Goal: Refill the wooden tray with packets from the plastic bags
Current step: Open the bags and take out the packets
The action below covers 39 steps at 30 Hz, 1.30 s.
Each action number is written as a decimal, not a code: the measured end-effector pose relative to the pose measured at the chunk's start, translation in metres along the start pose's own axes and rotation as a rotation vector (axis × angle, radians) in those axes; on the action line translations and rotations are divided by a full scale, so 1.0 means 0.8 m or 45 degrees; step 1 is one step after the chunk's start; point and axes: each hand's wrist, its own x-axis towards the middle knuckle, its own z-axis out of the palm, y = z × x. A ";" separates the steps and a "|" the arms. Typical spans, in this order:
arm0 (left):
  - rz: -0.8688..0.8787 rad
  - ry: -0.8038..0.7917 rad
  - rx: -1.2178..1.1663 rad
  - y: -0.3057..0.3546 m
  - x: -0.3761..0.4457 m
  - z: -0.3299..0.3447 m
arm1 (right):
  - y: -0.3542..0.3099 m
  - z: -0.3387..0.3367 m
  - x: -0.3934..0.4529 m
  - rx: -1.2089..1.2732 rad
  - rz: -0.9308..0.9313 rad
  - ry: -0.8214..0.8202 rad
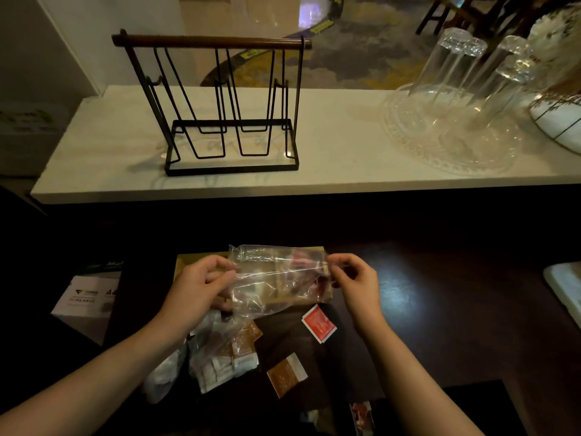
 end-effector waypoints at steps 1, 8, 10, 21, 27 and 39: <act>-0.002 0.001 -0.001 -0.002 -0.001 0.001 | -0.001 0.000 0.001 0.004 -0.001 0.004; 0.050 0.049 0.032 -0.008 -0.006 -0.001 | -0.001 0.007 0.003 -0.056 0.019 -0.094; 0.049 0.050 0.052 -0.010 -0.008 -0.002 | 0.001 0.010 0.006 -0.093 0.031 -0.121; -0.087 -0.044 0.076 -0.035 -0.018 -0.010 | 0.008 -0.034 0.020 0.246 0.053 0.372; -0.088 -0.047 0.563 -0.109 -0.021 -0.026 | 0.052 -0.077 0.020 0.186 0.287 0.867; 0.025 -0.218 1.096 -0.190 -0.053 -0.032 | 0.075 -0.067 -0.017 -0.767 0.566 0.425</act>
